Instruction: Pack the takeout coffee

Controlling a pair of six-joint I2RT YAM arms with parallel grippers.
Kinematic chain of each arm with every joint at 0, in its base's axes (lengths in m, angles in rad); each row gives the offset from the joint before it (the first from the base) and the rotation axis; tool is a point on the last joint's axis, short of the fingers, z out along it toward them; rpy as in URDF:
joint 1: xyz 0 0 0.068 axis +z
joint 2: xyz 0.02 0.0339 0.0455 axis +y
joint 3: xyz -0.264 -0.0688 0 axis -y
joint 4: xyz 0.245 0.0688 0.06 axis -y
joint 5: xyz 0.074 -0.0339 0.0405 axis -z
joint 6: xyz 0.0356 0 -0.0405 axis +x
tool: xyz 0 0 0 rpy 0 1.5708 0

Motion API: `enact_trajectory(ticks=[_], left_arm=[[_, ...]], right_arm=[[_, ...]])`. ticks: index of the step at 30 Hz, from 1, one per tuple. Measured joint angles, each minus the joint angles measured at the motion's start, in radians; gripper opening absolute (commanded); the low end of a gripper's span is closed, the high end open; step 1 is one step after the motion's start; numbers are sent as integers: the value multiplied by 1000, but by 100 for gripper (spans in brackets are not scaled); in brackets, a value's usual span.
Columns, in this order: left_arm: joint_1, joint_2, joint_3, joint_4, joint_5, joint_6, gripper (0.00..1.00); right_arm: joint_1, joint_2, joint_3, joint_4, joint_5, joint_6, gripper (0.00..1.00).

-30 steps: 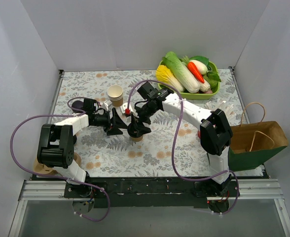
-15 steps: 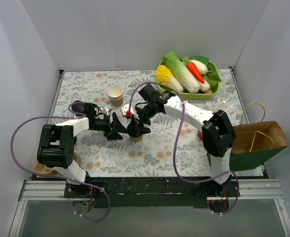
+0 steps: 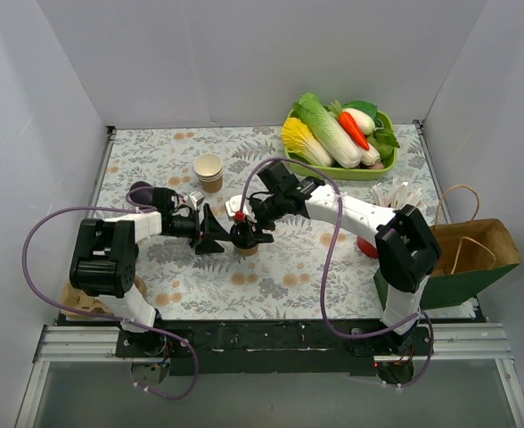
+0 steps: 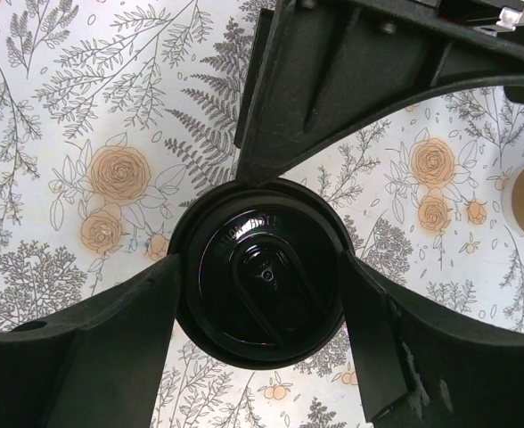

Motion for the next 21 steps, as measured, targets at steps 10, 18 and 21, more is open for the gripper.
enact_trajectory(ticks=[10,18,21], left_arm=[[2,21,0,14,20,8,61],[-5,29,3,10,13,-14,59],[-10,30,19,-22,-6,-19,59]], right_arm=[[2,-29,-72,92,2,-1,75],[1,-51,-127,158,-16,14,75],[-2,-51,-129,167,-20,22,75]])
